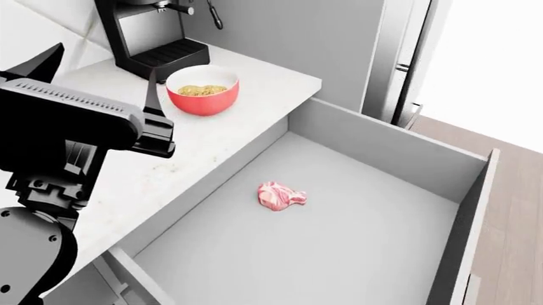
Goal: Place the bar in the bowl and close the drawer.
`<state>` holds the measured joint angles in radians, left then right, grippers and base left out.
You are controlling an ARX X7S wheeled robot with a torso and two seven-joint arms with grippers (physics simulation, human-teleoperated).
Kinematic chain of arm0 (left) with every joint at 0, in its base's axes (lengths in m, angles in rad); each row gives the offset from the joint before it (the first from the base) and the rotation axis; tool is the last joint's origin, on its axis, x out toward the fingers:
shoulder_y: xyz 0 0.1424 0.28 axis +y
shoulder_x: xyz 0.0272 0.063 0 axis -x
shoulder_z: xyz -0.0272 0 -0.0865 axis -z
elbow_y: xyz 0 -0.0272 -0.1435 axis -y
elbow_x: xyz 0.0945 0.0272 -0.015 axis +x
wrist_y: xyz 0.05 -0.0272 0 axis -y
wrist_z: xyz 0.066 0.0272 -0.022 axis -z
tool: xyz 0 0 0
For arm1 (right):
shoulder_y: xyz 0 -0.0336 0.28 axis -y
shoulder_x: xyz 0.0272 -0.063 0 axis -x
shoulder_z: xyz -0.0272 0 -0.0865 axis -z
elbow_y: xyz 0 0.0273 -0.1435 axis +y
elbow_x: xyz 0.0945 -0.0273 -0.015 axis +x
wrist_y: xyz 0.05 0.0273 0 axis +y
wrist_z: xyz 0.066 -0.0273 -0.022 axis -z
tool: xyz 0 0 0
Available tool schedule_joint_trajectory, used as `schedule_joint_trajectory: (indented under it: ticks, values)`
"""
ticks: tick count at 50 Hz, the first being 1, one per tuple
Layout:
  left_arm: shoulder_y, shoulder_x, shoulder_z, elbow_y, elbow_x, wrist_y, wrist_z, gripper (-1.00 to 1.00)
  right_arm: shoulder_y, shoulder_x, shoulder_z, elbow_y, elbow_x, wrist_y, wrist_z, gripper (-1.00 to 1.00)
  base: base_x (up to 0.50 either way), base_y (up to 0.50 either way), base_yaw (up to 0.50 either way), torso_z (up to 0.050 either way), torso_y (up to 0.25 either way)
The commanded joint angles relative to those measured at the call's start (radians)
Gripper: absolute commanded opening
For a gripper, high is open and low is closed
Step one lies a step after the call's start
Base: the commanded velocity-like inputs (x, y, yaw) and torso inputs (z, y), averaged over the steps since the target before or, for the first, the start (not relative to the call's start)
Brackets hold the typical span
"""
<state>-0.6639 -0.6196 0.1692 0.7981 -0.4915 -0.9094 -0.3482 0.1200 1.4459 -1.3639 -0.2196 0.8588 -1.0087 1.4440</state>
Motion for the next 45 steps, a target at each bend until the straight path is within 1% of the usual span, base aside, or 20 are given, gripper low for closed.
schedule_joint_trajectory:
  ticks: [1,8,12,16,24,38,45]
  values:
    - [0.004,-0.005,0.001,0.000,0.001,0.004,-0.003,1.00,-0.105,-0.105,0.129,0.076,0.103,0.066,-0.189,1.00,0.00,0.00,0.00,0.000,0.000]
    - [0.003,-0.007,-0.001,0.000,-0.002,0.003,-0.003,1.00,-0.048,-0.158,0.128,0.106,0.133,0.149,-0.335,1.00,0.00,0.00,0.00,0.000,0.000]
    - [0.004,-0.007,0.000,0.000,-0.003,0.004,-0.004,1.00,-0.002,-0.182,0.119,0.111,0.142,0.232,-0.437,1.00,0.00,0.00,0.00,0.000,0.000]
    - [0.007,-0.009,0.002,-0.001,-0.001,0.007,-0.005,1.00,0.037,-0.204,0.111,0.121,0.145,0.310,-0.503,1.00,0.00,0.00,0.00,0.000,0.000]
    - [0.007,-0.014,0.001,0.003,-0.002,0.003,-0.007,1.00,0.121,-0.241,0.098,0.120,0.107,0.455,-0.605,1.00,0.00,0.00,0.00,0.000,0.000]
    - [0.004,-0.019,-0.001,0.007,-0.007,-0.003,-0.011,1.00,0.209,-0.342,0.086,0.182,0.116,0.596,-0.702,1.00,0.00,0.00,0.00,0.000,0.000]
    - [0.000,-0.022,0.002,0.008,-0.008,-0.005,-0.012,1.00,0.265,-0.410,0.082,0.228,0.115,0.655,-0.764,1.00,0.00,0.00,0.00,0.000,0.000]
